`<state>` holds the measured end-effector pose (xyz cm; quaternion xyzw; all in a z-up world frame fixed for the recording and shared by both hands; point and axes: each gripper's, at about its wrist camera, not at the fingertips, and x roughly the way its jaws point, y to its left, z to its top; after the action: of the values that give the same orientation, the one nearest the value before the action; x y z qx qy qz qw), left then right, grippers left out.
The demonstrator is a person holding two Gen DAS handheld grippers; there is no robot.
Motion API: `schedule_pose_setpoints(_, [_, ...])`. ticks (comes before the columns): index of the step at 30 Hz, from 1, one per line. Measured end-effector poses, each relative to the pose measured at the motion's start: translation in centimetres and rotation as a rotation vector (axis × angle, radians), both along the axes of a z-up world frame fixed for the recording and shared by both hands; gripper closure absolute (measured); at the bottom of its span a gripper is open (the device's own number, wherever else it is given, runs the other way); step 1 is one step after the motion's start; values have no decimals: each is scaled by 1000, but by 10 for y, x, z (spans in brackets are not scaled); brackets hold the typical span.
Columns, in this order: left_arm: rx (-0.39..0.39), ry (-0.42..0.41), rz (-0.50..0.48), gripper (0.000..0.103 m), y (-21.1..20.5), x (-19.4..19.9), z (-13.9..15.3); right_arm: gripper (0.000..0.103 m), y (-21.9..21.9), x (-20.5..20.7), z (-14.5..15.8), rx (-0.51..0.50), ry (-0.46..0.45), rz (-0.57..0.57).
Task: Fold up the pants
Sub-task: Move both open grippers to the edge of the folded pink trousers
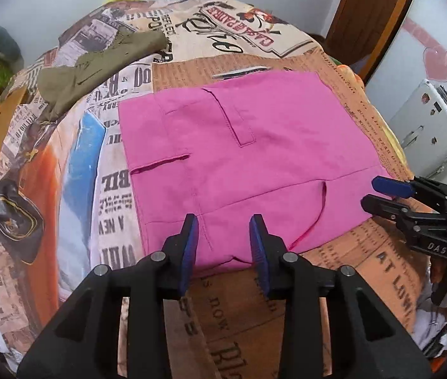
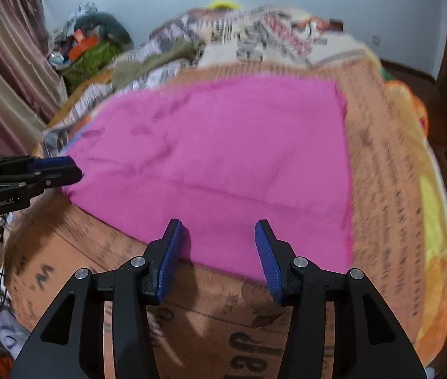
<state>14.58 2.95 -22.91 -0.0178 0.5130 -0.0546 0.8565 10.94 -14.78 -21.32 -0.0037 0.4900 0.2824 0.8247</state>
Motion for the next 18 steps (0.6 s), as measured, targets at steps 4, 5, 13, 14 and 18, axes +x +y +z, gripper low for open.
schedule_pose_setpoints(4, [-11,11,-8,67,3,-1,4,57,-10,3,0,26,22,-23])
schedule_pose_setpoints(5, [-17,20,-1,67,7,0,6,57,-11,5,2,18,26,-26])
schedule_pose_setpoints(13, [20,-26,108,67,42,23,30,57,-32,20,30,-5,-59,-72])
schedule_pose_setpoints(14, [23,-30,114,67,45,27,32,57,-34,22,33,-3,-68,-80])
schedule_pose_setpoints(18, [32,-54,145,66,64,53,43,57,-40,37,42,1,-103,-113])
